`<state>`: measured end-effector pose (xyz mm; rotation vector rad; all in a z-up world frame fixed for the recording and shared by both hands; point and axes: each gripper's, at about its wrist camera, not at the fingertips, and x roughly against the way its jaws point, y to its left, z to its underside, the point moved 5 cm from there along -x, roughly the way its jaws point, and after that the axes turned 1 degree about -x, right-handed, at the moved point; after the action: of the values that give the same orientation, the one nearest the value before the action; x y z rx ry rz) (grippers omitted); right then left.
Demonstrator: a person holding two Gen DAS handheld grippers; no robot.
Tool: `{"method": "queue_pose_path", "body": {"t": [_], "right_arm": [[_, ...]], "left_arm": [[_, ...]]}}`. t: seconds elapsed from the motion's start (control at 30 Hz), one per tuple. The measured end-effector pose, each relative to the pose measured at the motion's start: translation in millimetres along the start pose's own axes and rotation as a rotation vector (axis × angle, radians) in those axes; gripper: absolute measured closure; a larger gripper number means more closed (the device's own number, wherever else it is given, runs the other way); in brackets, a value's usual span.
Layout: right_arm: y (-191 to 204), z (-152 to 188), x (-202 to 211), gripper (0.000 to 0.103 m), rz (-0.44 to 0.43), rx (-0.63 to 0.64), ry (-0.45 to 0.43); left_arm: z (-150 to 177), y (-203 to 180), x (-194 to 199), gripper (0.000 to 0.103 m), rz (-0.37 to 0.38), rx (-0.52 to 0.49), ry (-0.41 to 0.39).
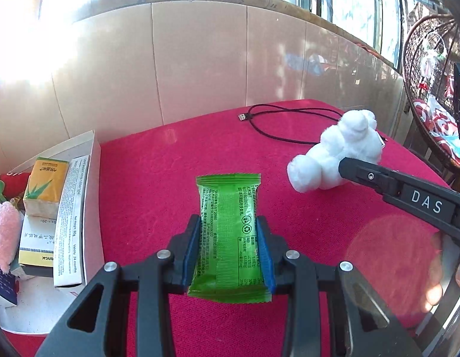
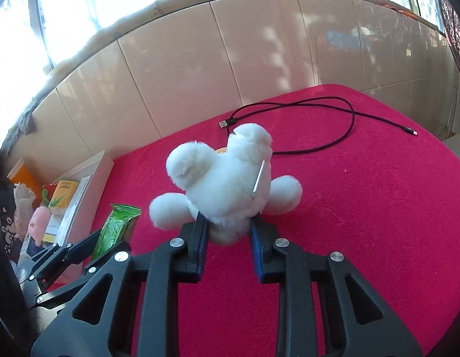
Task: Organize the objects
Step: 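Carry the green snack pack and white plush bunny over the tray with both tools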
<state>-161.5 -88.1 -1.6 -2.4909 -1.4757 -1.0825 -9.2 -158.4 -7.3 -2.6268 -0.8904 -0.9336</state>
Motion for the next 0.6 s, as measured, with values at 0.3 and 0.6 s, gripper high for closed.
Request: {"method": "queue_pose_path", "body": {"t": [0.3, 0.6], "right_arm": [[8, -6, 33, 0.079, -0.051, -0.01, -0.062], [16, -12, 60, 0.079, -0.078, -0.017, -0.105]], "left_arm": [[-3, 0, 22, 0.067, 0.03, 0.045, -0.051], [-16, 6, 47, 0.067, 0.067, 0.102, -0.102]]}}
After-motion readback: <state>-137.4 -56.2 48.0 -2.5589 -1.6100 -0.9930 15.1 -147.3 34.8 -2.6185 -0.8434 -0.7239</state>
